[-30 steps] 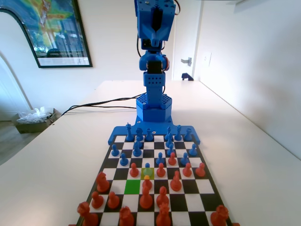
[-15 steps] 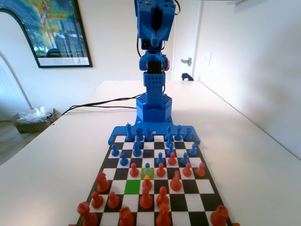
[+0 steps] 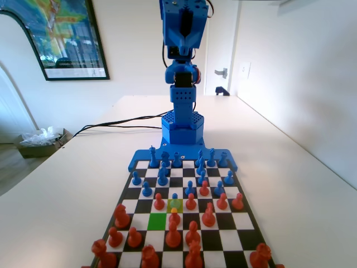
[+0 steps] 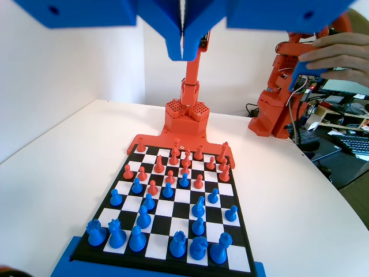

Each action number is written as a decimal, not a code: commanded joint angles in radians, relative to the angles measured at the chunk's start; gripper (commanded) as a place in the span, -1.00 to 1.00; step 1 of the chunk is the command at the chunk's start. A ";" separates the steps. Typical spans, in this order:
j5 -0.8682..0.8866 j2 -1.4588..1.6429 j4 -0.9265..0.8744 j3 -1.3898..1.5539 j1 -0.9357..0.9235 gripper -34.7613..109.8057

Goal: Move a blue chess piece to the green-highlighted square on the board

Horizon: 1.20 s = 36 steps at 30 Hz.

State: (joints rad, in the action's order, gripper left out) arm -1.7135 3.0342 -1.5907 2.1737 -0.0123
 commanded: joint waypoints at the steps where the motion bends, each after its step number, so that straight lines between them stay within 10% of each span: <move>1: -0.011 0.018 0.015 0.006 -0.008 -0.50; 36: 0.331 -0.736 -0.041 -0.552 -0.052 -0.49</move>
State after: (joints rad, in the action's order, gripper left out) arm -1.3990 2.4114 -1.6552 1.6950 -0.0322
